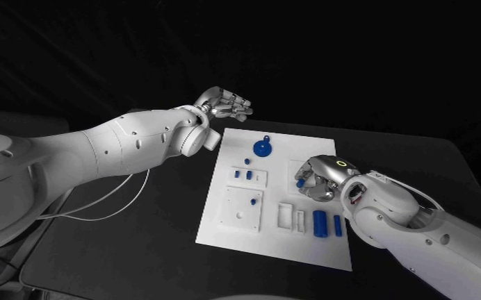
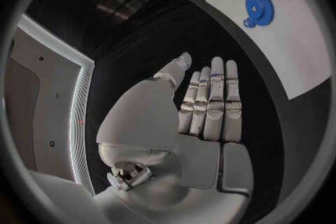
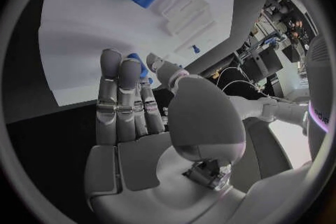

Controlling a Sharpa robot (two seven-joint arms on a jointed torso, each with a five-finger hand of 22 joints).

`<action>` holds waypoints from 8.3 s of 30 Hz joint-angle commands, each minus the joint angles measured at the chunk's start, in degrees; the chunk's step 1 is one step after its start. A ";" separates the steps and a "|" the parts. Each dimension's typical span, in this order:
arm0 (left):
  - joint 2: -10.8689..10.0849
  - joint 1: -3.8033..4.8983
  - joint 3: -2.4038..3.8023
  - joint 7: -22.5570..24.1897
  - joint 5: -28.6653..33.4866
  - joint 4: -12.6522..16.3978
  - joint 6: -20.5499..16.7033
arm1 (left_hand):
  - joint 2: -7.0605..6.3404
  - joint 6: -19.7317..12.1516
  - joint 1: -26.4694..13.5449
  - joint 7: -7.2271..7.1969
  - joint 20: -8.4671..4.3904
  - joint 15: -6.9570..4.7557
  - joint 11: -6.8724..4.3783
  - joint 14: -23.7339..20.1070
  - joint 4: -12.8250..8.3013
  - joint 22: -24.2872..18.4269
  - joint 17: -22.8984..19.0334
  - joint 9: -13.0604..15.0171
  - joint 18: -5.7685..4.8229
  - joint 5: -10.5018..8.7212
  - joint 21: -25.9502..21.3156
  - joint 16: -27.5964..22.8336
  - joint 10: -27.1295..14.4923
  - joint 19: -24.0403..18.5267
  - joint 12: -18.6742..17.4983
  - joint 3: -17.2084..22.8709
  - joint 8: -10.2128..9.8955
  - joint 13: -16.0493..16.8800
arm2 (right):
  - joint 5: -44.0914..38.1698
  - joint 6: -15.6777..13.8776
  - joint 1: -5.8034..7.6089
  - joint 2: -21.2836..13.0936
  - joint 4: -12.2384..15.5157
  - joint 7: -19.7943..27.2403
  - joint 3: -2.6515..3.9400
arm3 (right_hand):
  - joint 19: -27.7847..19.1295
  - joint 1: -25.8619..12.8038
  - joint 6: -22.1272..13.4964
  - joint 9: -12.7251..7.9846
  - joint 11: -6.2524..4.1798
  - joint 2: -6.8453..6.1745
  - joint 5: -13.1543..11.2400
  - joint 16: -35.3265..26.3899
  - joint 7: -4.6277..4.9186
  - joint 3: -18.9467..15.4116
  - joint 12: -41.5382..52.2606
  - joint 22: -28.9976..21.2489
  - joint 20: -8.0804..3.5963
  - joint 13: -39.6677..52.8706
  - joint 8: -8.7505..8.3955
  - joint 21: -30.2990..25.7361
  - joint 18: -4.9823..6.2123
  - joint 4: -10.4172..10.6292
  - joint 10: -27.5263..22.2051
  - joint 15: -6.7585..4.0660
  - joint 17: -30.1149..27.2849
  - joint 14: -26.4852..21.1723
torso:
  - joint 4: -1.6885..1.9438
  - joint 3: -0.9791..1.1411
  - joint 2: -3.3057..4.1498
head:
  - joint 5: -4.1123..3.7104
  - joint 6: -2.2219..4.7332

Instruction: Assemble the parts on the task board

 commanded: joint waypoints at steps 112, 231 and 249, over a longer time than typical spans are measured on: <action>2.51 -0.09 0.02 -0.85 0.24 -2.67 2.26 | 0.80 -0.03 0.04 0.01 0.30 0.29 -0.10 -0.12 0.13 -0.02 0.08 0.09 -0.80 -0.27 0.38 -0.17 -0.45 0.17 0.00 -0.14 -0.08 -0.01 | -9.34 0.71 2.21 13.89 2.77 0.53 -11.31 | 2.24 -1.31 9.39 0.35 -2.90 3.69 -0.29 -1.19 -0.91 7.17 0.09 2.72 -2.47 0.36 -0.11 4.15 -2.13 -3.83 10.89 -2.49 1.47 1.46 | -0.03 -0.02 0.00 | 3.49 -1.82; 2.47 -0.12 0.00 -1.67 0.15 -2.98 3.13 | 0.82 -0.09 0.11 0.04 0.37 0.35 -0.02 -0.24 0.27 -0.65 0.07 0.09 -0.80 -0.36 0.34 -0.15 -0.66 0.20 0.01 -0.34 -0.07 -0.01 | -9.14 -0.50 1.99 15.41 -0.99 -0.45 -14.15 | 2.21 -1.88 7.02 0.17 -2.20 2.78 0.33 -1.26 -0.25 6.19 0.04 3.34 -1.95 0.32 -0.18 4.30 -1.74 -4.10 8.59 -1.92 1.38 1.45 | -0.05 -0.06 -0.01 | 3.74 -2.54; 2.17 -0.12 -0.02 -1.79 0.14 -2.94 3.15 | 0.82 -0.09 0.11 0.04 0.37 0.35 -0.02 -0.24 0.27 -0.65 0.07 0.09 -0.80 -0.36 0.34 -0.15 -0.66 0.20 0.01 -0.34 -0.07 -0.01 | -7.16 -6.68 1.47 12.90 1.17 -0.13 -14.19 | 2.17 3.04 -4.62 -0.02 1.99 -1.78 5.02 -1.14 -0.61 -11.77 0.74 -0.66 0.94 0.11 -0.18 -1.36 1.58 -3.06 -8.02 0.83 -1.33 -0.03 | -0.08 0.02 -0.01 | 3.49 -2.31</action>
